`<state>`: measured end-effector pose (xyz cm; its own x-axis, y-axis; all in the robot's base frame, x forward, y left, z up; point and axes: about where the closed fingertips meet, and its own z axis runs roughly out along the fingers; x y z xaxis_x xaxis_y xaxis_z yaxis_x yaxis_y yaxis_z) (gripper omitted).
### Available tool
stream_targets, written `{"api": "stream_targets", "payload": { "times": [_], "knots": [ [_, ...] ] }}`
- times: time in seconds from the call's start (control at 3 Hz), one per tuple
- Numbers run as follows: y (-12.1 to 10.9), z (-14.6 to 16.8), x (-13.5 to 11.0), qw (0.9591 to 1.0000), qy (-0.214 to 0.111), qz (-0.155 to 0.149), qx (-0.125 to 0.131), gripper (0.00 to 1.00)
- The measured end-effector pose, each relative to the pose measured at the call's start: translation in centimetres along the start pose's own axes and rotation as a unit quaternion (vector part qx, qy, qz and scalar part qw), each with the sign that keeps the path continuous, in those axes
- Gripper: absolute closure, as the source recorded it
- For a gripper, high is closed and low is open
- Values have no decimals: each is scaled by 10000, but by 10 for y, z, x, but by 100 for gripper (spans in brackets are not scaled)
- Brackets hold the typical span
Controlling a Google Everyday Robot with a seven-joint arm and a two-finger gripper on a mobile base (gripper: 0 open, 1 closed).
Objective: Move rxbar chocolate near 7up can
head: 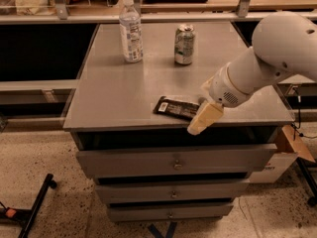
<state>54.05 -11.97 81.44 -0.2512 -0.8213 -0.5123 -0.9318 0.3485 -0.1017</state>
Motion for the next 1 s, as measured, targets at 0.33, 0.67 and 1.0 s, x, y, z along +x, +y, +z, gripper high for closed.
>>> {"api": "stream_targets", "payload": {
  "times": [0.33, 0.67, 1.0],
  "knots": [
    [-2, 5, 5, 9999, 75, 105, -27, 42],
    [-2, 7, 7, 9997, 181, 154, -97, 64],
    [-2, 3, 4, 9997, 182, 155, -97, 87]
  ]
}}
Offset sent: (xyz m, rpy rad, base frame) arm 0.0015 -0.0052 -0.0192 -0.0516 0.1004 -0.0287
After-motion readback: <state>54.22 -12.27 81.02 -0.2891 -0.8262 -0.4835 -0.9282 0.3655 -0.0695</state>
